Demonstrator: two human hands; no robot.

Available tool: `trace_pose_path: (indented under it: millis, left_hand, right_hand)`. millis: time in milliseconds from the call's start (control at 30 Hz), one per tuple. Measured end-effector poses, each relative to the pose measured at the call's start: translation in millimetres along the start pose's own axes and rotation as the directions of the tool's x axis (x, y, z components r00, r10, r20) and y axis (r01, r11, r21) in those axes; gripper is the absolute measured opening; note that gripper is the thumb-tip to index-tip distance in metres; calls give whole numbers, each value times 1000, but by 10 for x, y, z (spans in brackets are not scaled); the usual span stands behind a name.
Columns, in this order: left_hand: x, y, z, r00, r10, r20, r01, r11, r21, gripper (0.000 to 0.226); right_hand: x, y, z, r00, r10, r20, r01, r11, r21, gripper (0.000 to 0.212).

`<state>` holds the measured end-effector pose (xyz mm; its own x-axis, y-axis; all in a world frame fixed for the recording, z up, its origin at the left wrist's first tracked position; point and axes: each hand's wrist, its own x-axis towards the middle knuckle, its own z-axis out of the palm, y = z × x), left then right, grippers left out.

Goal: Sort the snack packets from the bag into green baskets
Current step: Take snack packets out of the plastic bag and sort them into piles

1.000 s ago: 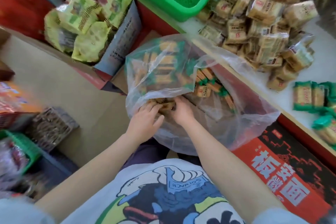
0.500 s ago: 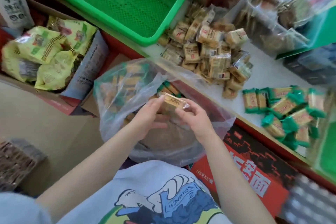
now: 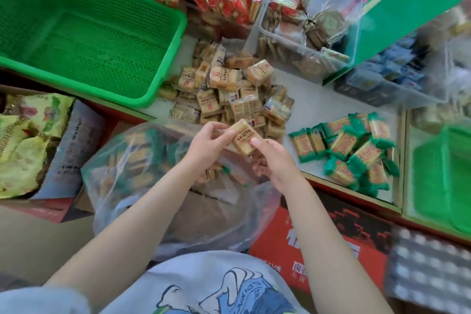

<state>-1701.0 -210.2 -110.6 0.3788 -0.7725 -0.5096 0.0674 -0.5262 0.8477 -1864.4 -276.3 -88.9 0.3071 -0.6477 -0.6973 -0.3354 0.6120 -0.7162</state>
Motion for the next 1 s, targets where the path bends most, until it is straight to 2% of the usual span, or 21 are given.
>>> trace_pose_path:
  millis: [33,100,200,300,400,467,533,633,700,767,867,933,967,1000]
  left_hand:
    - [66,-81,-1,999,25,-39,-17,984,175,42]
    - [185,-296,-37,999,39,-25,-24,892,452,53]
    - [253,-559,-92,999,-28,45,-9,748,664,63]
    - [223,-704,-68,995,-57,82,-19,703,711,65]
    - [216,-730,-59,996,-30,82,-37,705,708,65]
    - [123,-739,-79,995,82,49,-93,718,690,57]
    - [-131,-790,-102,963,271,-5,-200,724,660,40]
    - [-708,-1174,-265,921,389,-35,-267,694,669,30]
    - [-1053,-1569,-513,920,378,-103,-189,658,729,29]
    - [-1370,-1900,-800,920,324,-222,-27,615,788,31]
    - [-1704,-2167,-1117,911,253,-325,153,526,837,45]
    - [-1754,-2254,-1239,914,131,-385,250,567,785,49]
    - [-1726,-2297,-1279,906,14,-422,316,639,701,50]
    - [-1675,-2304,-1309,887,-126,-445,380,747,546,50]
  right_hand:
    - [71,-47,-31,999,-1,-50,1,1000,-9,22]
    - [238,-183,-69,994,-26,-109,27,1000,13,28]
    - [504,-406,-18,992,-84,-94,95,988,121,25]
    - [672,-468,35,993,-35,-110,60,971,231,25]
    - [573,-380,8,990,-33,-137,65,970,236,10]
    - [397,-265,15,989,-52,-137,81,973,216,7]
    - [192,-100,80,994,-61,-88,75,983,170,8]
    - [-27,297,388,993,51,108,-48,999,-23,7]
    - [-87,646,671,956,200,214,-156,966,-208,8]
    - [-99,1004,945,910,305,280,-200,917,-346,8]
    - [-67,1421,1317,881,349,319,-194,882,-429,13]
    - [-37,1600,1553,875,352,331,-168,864,-475,15]
    - [-25,1665,1660,874,350,338,-144,849,-508,16]
    - [-11,1716,1762,872,347,346,-121,836,-535,20]
